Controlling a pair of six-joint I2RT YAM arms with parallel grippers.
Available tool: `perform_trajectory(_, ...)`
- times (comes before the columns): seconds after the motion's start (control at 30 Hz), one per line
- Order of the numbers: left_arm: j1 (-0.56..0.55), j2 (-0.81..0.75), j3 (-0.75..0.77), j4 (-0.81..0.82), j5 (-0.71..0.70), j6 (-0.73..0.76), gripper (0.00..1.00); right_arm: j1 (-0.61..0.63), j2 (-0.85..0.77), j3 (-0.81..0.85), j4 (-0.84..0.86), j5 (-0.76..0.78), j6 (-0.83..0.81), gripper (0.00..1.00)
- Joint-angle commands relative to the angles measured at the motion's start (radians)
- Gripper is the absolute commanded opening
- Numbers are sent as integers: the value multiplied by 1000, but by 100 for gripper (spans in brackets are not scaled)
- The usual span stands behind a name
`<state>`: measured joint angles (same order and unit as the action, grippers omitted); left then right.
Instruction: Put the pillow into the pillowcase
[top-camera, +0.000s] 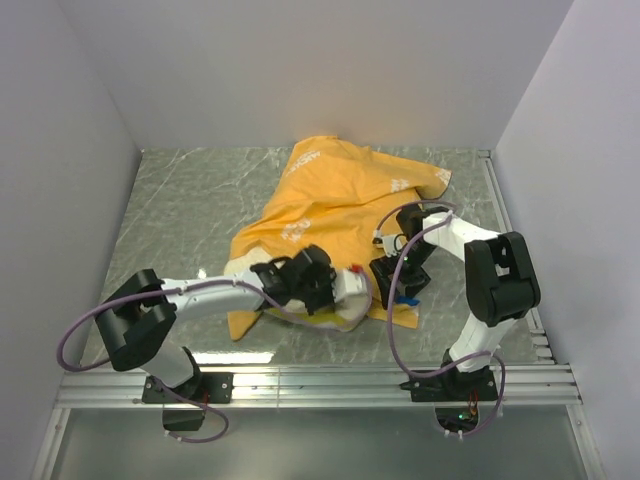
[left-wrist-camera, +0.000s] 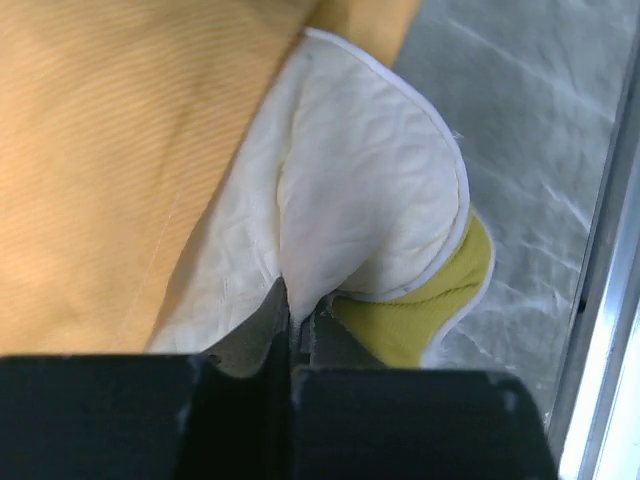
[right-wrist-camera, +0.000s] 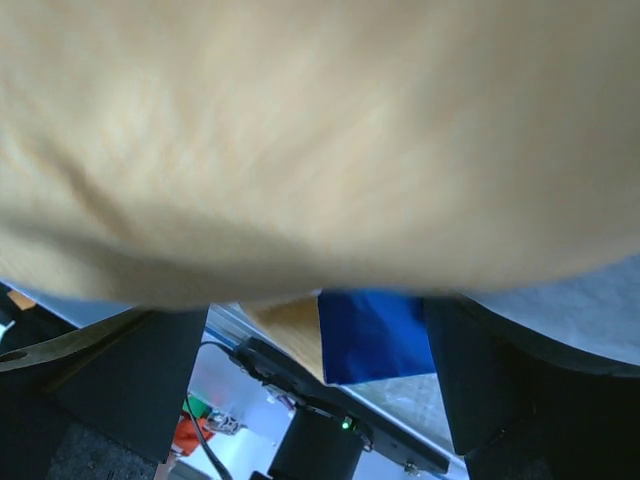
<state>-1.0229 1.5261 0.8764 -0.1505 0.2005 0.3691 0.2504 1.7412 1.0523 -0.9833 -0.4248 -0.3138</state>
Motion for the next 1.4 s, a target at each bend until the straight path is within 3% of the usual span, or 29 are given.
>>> perform_trajectory(0.0,156,-29,68,-23,115,-117,0,-7,-43,-6,56,-37,-42,95)
perform_trajectory(0.1,250,-66,96,-12,213,-188,0,-7,-46,3,115,-45,-28,92)
perform_trajectory(0.27,296,-84,130,55,257,-349,0,1,-38,87,166,-166,27,82)
perform_trajectory(0.33,352,-77,150,69,292,-421,0,27,-29,141,187,-160,53,83)
perform_trajectory(0.4,385,-72,165,71,306,-469,0,44,-2,187,189,-138,70,90)
perform_trajectory(0.47,412,-70,184,69,306,-490,0,64,26,198,189,-121,58,89)
perform_trajectory(0.57,449,-69,199,91,307,-542,0,70,44,186,201,-141,56,41)
perform_trajectory(0.6,460,-67,205,104,307,-561,0,70,43,190,178,-158,51,8)
perform_trajectory(0.63,481,-67,220,124,300,-576,0,70,38,195,166,-179,53,0)
perform_trajectory(0.73,537,-67,258,195,271,-642,0,69,-61,221,147,-323,79,0)
perform_trajectory(0.77,549,-67,272,204,252,-662,0,69,-124,239,147,-436,126,0)
perform_trajectory(0.87,609,-61,335,232,198,-693,0,98,-192,455,104,-589,211,0)
perform_trajectory(0.93,664,-57,384,244,166,-710,0,113,-194,553,19,-731,164,0)
perform_trajectory(1.03,679,-55,415,252,148,-681,0,133,-206,486,183,-919,283,0)
perform_trajectory(1.07,667,-57,406,250,146,-668,0,142,-204,501,233,-939,347,0)
perform_trajectory(1.17,520,-55,323,159,56,-506,0,164,-154,633,146,-953,243,0)
perform_trajectory(1.2,447,-66,234,154,41,-466,0,164,-143,646,129,-971,230,0)
perform_trajectory(1.3,374,-64,86,121,11,-346,0,185,-137,598,65,-979,150,0)
perform_trajectory(1.37,382,-40,58,135,-9,-349,0,240,-172,515,51,-960,107,0)
